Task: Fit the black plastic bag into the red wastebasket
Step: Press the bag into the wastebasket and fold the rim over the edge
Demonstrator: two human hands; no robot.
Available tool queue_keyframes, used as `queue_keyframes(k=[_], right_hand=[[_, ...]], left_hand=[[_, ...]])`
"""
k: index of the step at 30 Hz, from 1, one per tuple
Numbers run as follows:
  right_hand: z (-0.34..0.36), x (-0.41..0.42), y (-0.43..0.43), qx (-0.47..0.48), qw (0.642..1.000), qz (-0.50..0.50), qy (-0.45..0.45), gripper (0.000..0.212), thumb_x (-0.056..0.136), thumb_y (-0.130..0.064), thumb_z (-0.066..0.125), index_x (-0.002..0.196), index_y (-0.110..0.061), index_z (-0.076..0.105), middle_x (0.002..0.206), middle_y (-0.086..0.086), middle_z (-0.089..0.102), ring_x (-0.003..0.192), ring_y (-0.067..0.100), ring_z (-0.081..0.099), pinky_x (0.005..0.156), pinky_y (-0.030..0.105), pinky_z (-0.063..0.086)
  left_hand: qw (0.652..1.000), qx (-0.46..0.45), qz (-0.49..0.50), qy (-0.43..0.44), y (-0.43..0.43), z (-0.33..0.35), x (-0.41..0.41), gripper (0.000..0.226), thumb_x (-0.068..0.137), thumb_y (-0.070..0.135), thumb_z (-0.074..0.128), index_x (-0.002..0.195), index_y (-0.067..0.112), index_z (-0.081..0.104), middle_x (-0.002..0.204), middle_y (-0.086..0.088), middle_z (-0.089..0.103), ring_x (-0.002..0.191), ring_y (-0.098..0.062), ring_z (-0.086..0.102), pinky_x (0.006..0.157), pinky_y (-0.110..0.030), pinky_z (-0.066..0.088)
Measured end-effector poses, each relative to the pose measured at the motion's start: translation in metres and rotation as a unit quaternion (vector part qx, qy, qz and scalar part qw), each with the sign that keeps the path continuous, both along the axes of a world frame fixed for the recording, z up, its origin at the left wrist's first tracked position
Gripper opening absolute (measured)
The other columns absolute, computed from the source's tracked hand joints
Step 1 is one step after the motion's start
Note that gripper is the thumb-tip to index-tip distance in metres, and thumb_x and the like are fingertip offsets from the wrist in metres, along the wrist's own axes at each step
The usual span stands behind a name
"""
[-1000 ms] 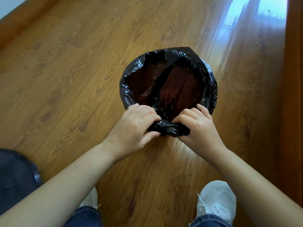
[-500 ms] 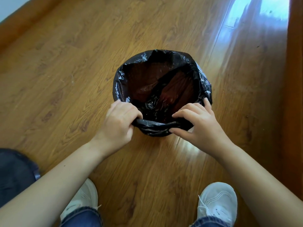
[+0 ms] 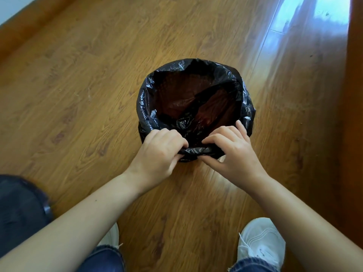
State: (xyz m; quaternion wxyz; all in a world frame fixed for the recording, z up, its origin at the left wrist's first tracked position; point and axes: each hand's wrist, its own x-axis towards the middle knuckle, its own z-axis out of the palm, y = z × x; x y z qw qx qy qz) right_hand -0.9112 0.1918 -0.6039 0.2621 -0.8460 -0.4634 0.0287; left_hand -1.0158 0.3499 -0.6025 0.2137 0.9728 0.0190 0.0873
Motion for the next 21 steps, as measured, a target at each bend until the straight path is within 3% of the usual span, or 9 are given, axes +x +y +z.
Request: queue_keyframes(k=[3, 9, 16, 21], right_hand=[[0.002, 0.009, -0.006, -0.024, 1.000, 0.017, -0.005, 0.030, 0.069, -0.028, 0.075, 0.091, -0.008, 0.065, 0.090, 0.008, 0.063, 0.094, 0.027, 0.057, 0.107, 0.048, 0.015], [0.001, 0.015, -0.008, -0.020, 0.999, 0.025, -0.016, 0.022, 0.073, -0.020, 0.073, 0.090, -0.008, 0.065, 0.090, 0.007, 0.064, 0.093, 0.026, 0.057, 0.106, 0.046, 0.022], [-0.002, 0.006, 0.004, 0.017, 1.000, -0.001, -0.016, 0.019, 0.074, -0.023, 0.070, 0.083, -0.008, 0.067, 0.080, 0.008, 0.063, 0.082, 0.027, 0.058, 0.094, 0.047, 0.038], [0.000, 0.003, 0.007, 0.031, 1.000, 0.005, 0.000, 0.032, 0.076, -0.038, 0.062, 0.087, -0.008, 0.066, 0.084, 0.007, 0.063, 0.084, 0.023, 0.056, 0.091, 0.034, 0.034]], left_hand=[[1.000, 0.024, -0.001, -0.002, 0.006, 0.000, -0.002, 0.016, 0.069, -0.003, 0.058, 0.082, 0.006, 0.061, 0.079, -0.008, 0.063, 0.073, -0.029, 0.057, 0.070, -0.039, 0.037], [0.999, 0.048, 0.009, 0.021, 0.026, 0.004, -0.004, 0.025, 0.062, -0.013, 0.051, 0.080, 0.003, 0.060, 0.077, -0.011, 0.062, 0.072, -0.031, 0.056, 0.076, -0.034, 0.036], [0.999, 0.023, -0.026, 0.025, 0.006, 0.011, 0.002, 0.031, 0.071, 0.016, 0.069, 0.099, 0.008, 0.059, 0.093, -0.007, 0.061, 0.092, -0.024, 0.052, 0.095, -0.035, 0.032], [1.000, 0.004, -0.013, 0.020, -0.008, 0.010, 0.012, 0.018, 0.078, 0.011, 0.064, 0.094, 0.006, 0.062, 0.088, -0.010, 0.063, 0.081, -0.030, 0.056, 0.076, -0.046, 0.044]])
